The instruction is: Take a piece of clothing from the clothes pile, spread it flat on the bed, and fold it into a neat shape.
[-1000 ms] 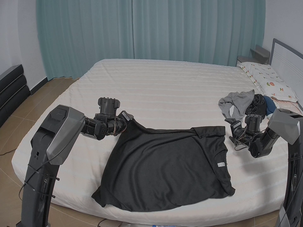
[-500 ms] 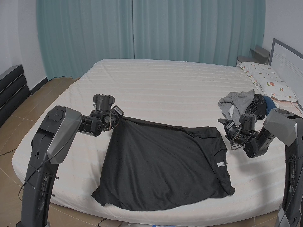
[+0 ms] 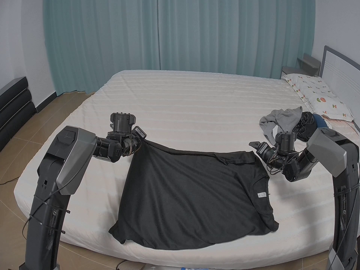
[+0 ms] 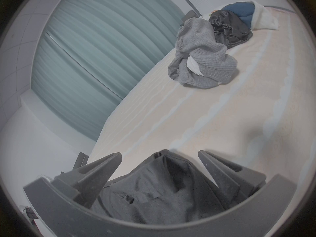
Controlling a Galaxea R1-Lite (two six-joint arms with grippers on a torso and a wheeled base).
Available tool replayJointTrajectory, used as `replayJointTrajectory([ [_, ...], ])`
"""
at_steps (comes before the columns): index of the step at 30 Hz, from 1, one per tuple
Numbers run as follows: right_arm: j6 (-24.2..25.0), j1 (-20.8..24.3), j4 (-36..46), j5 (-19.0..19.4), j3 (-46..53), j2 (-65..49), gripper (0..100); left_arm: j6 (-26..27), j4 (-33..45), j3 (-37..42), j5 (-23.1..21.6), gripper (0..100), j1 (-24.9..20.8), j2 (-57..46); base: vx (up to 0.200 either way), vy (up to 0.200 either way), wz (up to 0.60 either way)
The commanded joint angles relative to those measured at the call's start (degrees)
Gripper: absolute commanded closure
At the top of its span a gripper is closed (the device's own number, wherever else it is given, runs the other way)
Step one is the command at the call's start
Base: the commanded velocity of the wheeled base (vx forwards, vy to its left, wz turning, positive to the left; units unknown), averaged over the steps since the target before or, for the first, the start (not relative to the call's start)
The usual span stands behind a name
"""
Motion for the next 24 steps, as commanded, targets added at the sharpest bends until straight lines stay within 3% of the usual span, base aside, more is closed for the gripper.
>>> replayJointTrajectory([
  [1, -2.24, 0.36, 3.25, 0.08, -4.48, 0.74, 0, 0.24, 0.08, -0.06, -0.03, 100, -0.54, 0.17, 0.000, 0.000, 0.00],
  [11, -1.54, 1.59, 8.26, 0.87, -5.80, -4.27, 0, 0.24, 0.25, 0.64, 0.06, 100, -0.54, -0.19, 0.000, 0.000, 0.00],
  [20, 5.05, 3.78, 13.80, 1.75, -4.66, -3.74, 0, 0.15, 1.13, 1.00, 0.15, 100, -0.63, -0.45, 0.000, 0.000, 0.00],
  [24, 5.32, 4.05, 15.73, 1.84, -4.75, -2.77, 0, 0.15, 1.13, 1.00, 0.15, 100, -0.63, -0.45, 0.000, 0.000, 0.00],
])
